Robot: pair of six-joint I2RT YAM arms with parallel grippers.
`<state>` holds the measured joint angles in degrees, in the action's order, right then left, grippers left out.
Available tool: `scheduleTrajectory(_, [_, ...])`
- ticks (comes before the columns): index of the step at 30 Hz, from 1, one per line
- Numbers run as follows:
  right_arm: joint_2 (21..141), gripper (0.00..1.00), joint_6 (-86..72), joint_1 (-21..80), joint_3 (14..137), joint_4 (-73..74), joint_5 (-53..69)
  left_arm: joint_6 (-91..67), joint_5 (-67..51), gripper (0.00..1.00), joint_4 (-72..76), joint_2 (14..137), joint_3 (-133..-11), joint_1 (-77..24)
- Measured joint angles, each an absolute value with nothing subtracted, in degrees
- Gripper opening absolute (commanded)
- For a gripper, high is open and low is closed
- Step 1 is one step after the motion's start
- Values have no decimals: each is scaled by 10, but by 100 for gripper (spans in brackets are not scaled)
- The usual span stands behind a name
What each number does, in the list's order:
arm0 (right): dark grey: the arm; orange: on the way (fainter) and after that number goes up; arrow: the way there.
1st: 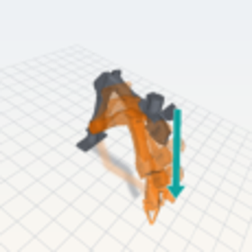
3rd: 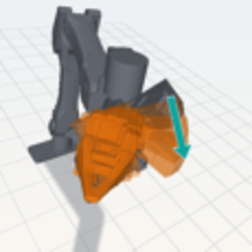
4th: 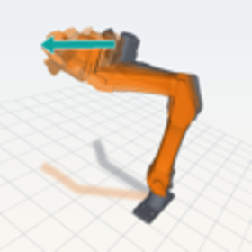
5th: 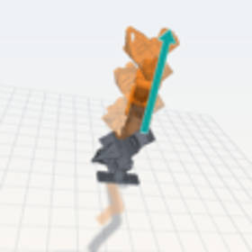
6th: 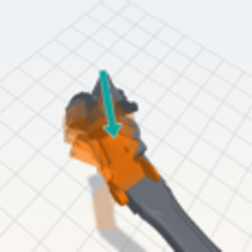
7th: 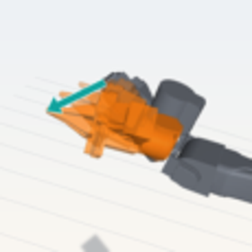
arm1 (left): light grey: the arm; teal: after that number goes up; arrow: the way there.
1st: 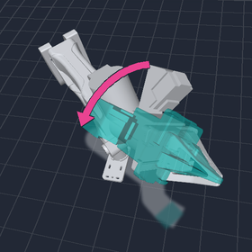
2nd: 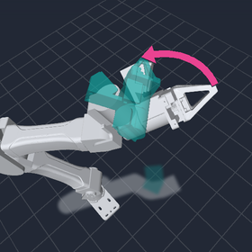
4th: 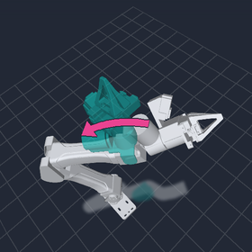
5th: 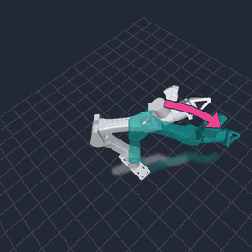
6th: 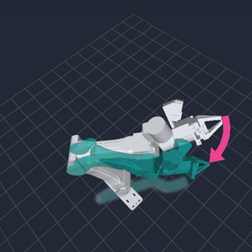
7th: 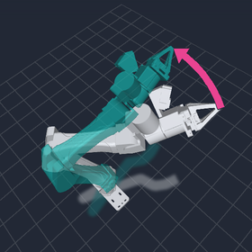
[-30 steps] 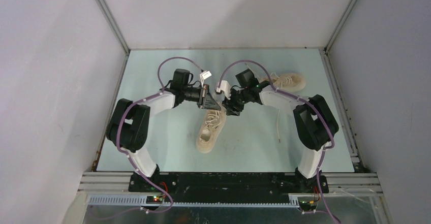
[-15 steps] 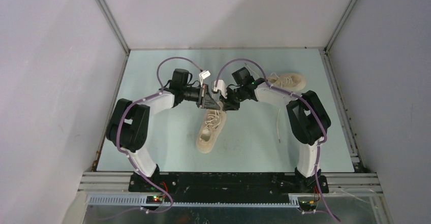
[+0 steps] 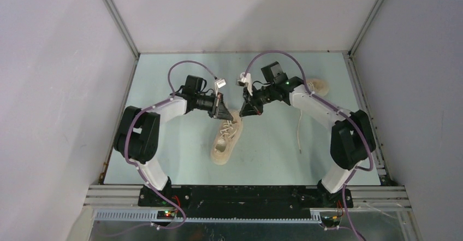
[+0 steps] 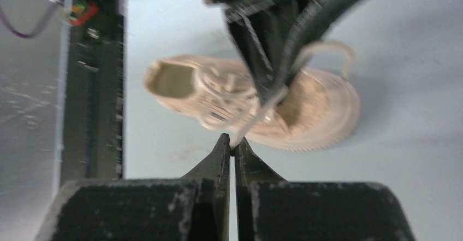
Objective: Tie the shoes
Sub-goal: Cross the shoelace with the shoelace.
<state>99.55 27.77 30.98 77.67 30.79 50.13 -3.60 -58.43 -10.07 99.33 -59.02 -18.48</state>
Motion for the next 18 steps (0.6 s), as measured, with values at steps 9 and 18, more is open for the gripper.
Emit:
scheduleTrajectory(9, [984,0,184,364,786,298,539,-36,-592,0,-100,981,-595,-188])
scheduleTrajectory(18, [1009,0,202,413,803,297,439,-39,-591,0,-100,976,-595,-188])
